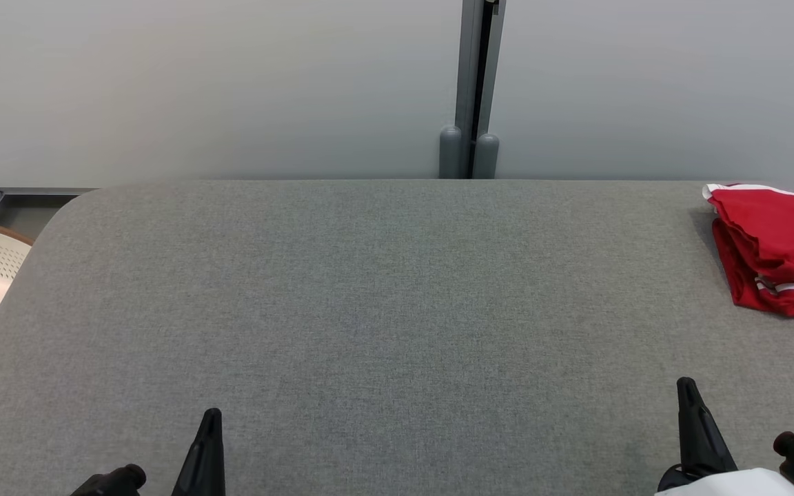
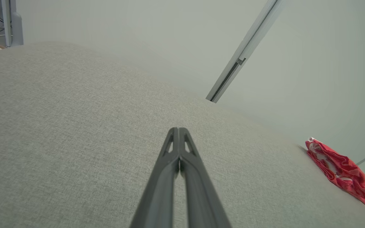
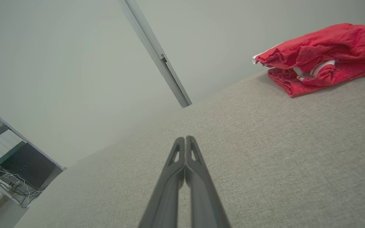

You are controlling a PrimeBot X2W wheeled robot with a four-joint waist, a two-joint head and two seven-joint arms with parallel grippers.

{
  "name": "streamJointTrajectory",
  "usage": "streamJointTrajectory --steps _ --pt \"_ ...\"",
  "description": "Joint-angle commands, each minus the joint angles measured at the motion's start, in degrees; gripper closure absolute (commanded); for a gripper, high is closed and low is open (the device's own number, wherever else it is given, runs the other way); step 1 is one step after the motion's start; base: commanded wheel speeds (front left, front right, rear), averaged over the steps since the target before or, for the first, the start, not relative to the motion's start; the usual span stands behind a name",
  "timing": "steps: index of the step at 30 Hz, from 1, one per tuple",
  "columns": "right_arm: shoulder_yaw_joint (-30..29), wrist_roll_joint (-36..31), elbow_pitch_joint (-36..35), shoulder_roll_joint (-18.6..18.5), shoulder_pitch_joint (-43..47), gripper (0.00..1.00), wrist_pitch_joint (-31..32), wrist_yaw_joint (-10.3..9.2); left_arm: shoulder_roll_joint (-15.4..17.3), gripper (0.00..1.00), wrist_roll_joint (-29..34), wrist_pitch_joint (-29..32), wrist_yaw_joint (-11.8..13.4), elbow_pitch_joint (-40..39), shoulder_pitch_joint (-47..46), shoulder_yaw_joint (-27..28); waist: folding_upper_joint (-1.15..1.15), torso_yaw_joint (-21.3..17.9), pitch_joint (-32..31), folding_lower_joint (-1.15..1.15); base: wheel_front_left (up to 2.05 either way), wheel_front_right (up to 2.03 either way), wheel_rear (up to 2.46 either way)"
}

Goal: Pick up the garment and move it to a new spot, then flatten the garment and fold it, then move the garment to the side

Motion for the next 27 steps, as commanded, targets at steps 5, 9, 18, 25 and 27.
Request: streamJointTrajectory --steps 5,9,18,25,27 --pt "-0.8 5.8 -0.9 -0.6 -2.1 1.0 1.3 -0.03 0.7 1.0 -5.9 1.0 -0.9 0.0 -2.7 1.1 0.0 -0.2 0.1 0.0 0.0 0.0 0.0" --pt "-1.1 9.4 -0.9 -0.7 -2.6 1.0 2.1 -0.03 0.8 1.0 -9.5 1.7 -1.3 0.3 -3.5 1.6 0.0 -0.3 0.2 0.0 0.0 0.0 0.0" --pt "-2.0 17.6 -0.9 -0.8 -3.7 1.0 4.0 -0.04 1.1 1.0 -17.6 3.5 -2.4 1.0 -5.3 2.9 0.0 -0.6 0.4 0.0 0.0 0.0 0.0" --pt "-2.6 22.1 -0.9 -0.9 -4.3 1.0 5.2 -0.04 1.2 1.0 -22.2 4.6 -3.0 1.4 -6.2 3.7 0.0 -0.8 0.5 0.0 0.0 0.0 0.0" --pt "-2.8 23.5 -0.9 -0.9 -4.4 1.0 5.5 -0.05 1.2 1.0 -23.6 4.9 -3.2 1.6 -6.6 3.9 0.0 -0.9 0.6 0.0 0.0 0.0 0.0"
